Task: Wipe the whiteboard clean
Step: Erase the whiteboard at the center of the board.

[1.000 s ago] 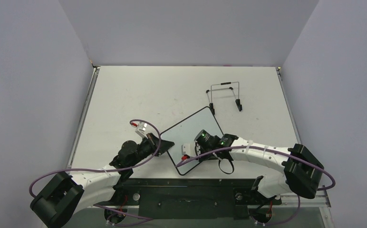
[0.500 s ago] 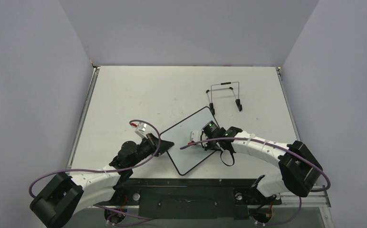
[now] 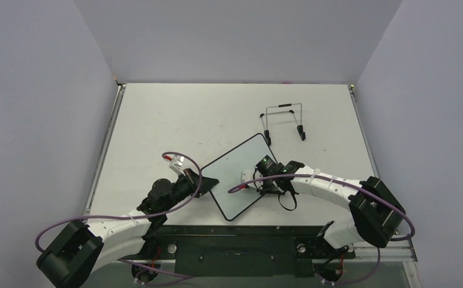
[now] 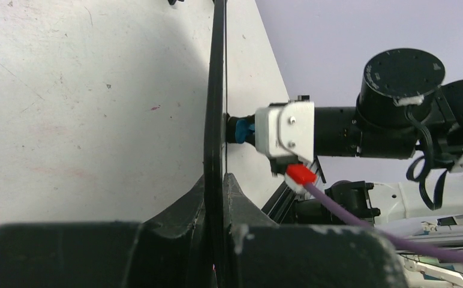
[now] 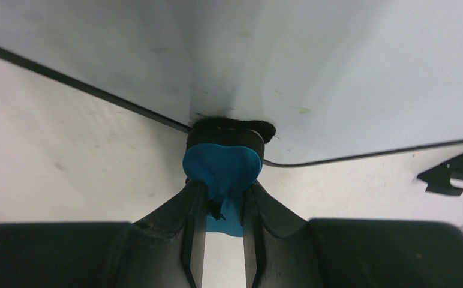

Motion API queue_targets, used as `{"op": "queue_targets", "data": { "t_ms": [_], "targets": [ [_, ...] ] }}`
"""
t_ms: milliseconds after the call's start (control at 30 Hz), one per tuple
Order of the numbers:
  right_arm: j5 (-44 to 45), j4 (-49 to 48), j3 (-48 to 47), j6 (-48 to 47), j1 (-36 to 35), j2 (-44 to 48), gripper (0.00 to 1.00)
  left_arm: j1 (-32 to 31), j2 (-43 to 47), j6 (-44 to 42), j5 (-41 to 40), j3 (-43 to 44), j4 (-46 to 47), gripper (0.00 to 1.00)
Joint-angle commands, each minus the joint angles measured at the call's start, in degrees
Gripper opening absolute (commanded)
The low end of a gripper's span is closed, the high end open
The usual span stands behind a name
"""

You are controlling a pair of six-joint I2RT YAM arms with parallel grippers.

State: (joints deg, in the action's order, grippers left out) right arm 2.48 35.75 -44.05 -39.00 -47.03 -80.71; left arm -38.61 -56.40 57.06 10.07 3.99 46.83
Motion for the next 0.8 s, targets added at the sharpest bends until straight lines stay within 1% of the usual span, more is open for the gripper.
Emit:
{"op": "queue_targets", "data": {
  "t_ms": [0, 133, 200, 267, 300, 367, 433, 500, 533, 600, 633, 667, 767],
  "targets": [
    [6.1, -3.2, -1.4, 2.3, 3.2, -1.2, 0.0, -0.3, 2.0, 2.1, 4.5, 1.5, 8.2, 0.0],
    [9.1, -3.9, -2.3, 3.6, 3.9, -2.8, 0.0, -0.2, 1.8, 2.1, 4.7, 1.6, 8.3, 0.0],
    [8.5, -4.0, -2.7, 3.7, 3.9, -2.6, 0.0, -0.1, 1.8, 2.1, 4.8, 1.6, 8.3, 0.0],
    [4.4, -3.1, -3.0, 2.7, 3.6, -1.3, 0.0, -0.1, 1.7, 2.1, 4.7, 1.6, 8.3, 0.0],
    [0.1, -2.2, -3.0, 2.3, 3.3, 0.2, 0.0, -0.1, 1.7, 2.1, 4.6, 1.6, 8.3, 0.0],
    [-5.7, -1.0, -2.7, 0.8, 0.3, 2.7, 0.0, -0.1, 1.5, 2.0, 4.7, 1.7, 8.3, 0.0],
    [-8.5, -0.7, -2.5, -0.1, -3.0, 4.7, 0.0, -0.1, 1.1, 2.1, 4.9, 2.1, 8.5, 0.0],
    [-9.1, -0.6, -3.0, -0.2, -5.7, 5.0, 0.0, -0.1, 0.3, 2.2, 5.2, 2.4, 8.9, 0.0],
    [-9.0, -0.9, -3.5, -0.1, -6.1, 4.7, 0.0, -0.1, 0.1, 2.2, 5.3, 2.5, 9.0, 0.0],
    [-5.3, -3.3, -4.3, 1.8, -6.6, 3.2, 0.0, 0.0, -0.1, 2.5, 5.4, 2.5, 9.3, 0.0],
    [0.2, -4.3, -4.6, 3.3, -5.8, 2.1, 0.0, 0.0, -0.1, 2.6, 5.4, 2.4, 9.4, 0.0],
    [2.2, -5.7, -5.4, 4.1, -4.9, 1.3, 0.0, 0.0, 0.0, 2.6, 5.4, 2.3, 9.4, 0.0],
    [4.7, -6.0, -7.5, 6.4, 2.8, -1.0, 0.0, -0.1, 1.0, 2.5, 5.2, 2.2, 8.6, 0.0]
  ]
}}
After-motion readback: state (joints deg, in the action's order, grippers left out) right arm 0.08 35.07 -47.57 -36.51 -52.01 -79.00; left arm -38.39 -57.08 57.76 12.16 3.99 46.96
